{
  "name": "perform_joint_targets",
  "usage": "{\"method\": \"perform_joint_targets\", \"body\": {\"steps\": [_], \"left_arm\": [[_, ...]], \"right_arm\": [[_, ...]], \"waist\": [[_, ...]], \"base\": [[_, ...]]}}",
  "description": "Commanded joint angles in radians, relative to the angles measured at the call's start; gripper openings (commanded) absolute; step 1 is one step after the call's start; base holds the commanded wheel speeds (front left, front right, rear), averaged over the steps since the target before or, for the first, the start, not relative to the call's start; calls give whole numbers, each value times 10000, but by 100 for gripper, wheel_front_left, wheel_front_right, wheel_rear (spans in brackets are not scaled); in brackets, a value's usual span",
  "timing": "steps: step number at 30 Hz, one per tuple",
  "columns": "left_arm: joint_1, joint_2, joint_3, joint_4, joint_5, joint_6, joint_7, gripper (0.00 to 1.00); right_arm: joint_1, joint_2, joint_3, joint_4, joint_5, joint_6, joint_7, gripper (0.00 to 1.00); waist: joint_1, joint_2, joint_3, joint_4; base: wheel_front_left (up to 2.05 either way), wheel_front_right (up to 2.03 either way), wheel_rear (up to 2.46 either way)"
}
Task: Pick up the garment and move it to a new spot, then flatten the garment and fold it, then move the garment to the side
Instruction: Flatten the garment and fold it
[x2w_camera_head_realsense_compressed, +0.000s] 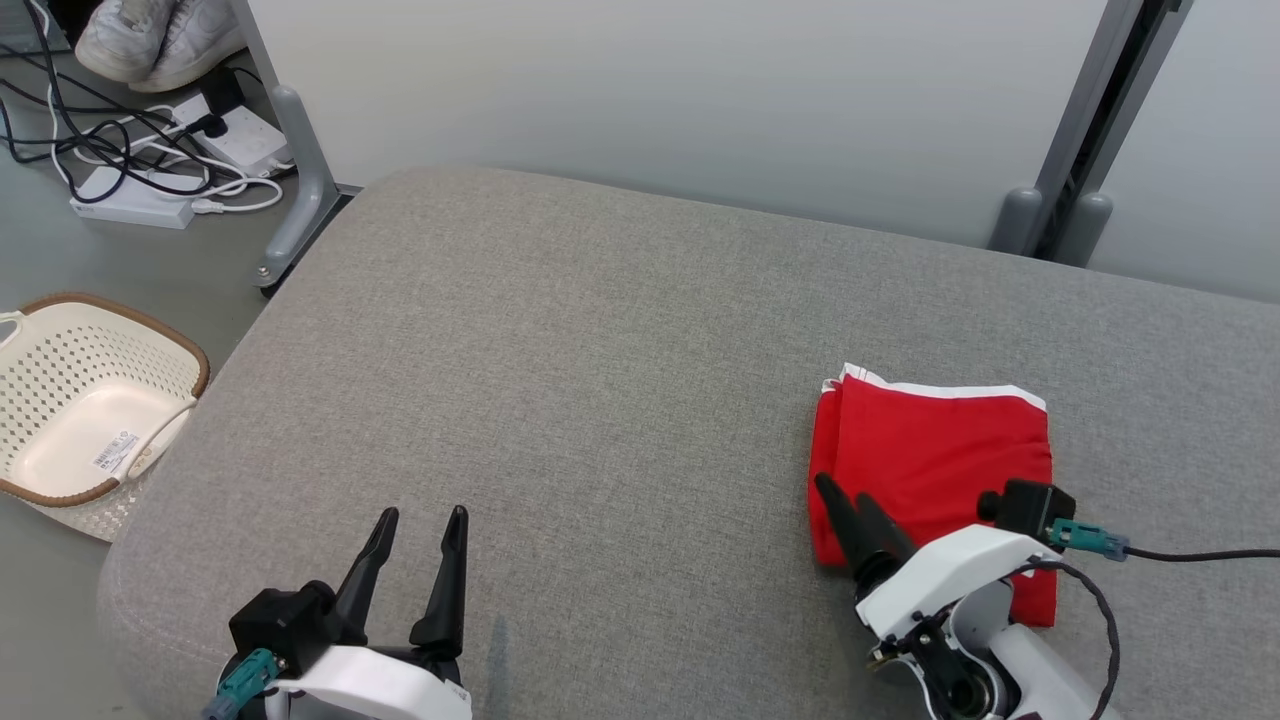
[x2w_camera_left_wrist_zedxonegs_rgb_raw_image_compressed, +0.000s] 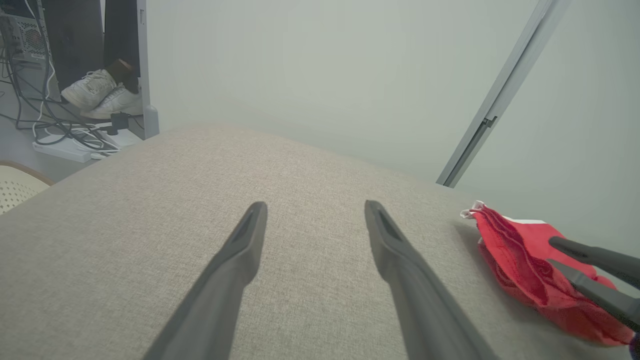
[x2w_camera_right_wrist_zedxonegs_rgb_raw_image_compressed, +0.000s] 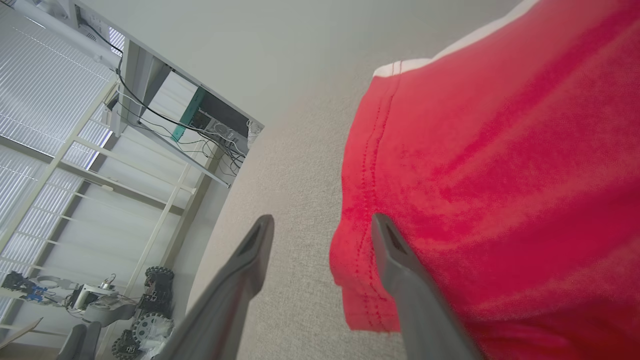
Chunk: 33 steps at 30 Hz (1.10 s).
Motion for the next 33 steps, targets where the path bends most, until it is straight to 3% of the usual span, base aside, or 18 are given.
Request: {"method": "perform_joint_targets", "body": {"steps": [1, 7, 11, 17, 21, 24, 27, 29, 33], "left_arm": [[72, 42, 27, -11, -8, 20, -26, 100], [130, 43, 155, -30, 13, 56, -26, 100], [125, 42, 210, -119, 73, 65, -26, 100], [128, 42, 315, -316, 104, 45, -26, 100], [51, 39, 393, -483, 140, 51, -26, 100], [-46, 48, 494, -649, 143, 67, -26, 100], [-144, 34, 575, -860, 133, 69, -26, 100], [-191, 49, 599, -1074, 202, 32, -26, 100], [-186, 35, 683, -1263, 407, 28, -26, 100]], "right_arm": [[145, -29, 188, -95, 236, -1, 150, 100], [-26, -35, 1022, -155, 179, -1, 233, 100], [-279, -105, 818, -287, 76, -1, -125, 100], [-572, -819, 593, -783, -707, -1, -719, 100], [-727, -1682, 352, -1079, -2134, -1, -1272, 100], [-587, -2029, -296, -1316, -2952, -1, -1507, 100], [-390, -2555, -971, -1476, -4641, -1, -1659, 100], [80, -2488, -2126, -1950, -6046, -1, -1712, 100], [1083, -1944, -3730, -3246, -7535, -1, -1706, 100]], "waist": [[0, -1, -8, -20], [0, -1, -80, -229], [0, -1, -145, -533], [0, -1, -183, -1070], [0, -1, -145, -1557], [0, -1, -101, -1916], [0, -1, -20, -2218], [0, -1, 61, -2429], [0, -1, 157, -2660]], "base": [[0, 0, 0], [0, 0, 0], [0, 0, 0], [0, 0, 0], [0, 0, 0], [0, 0, 0], [0, 0, 0], [0, 0, 0], [0, 0, 0]]}}
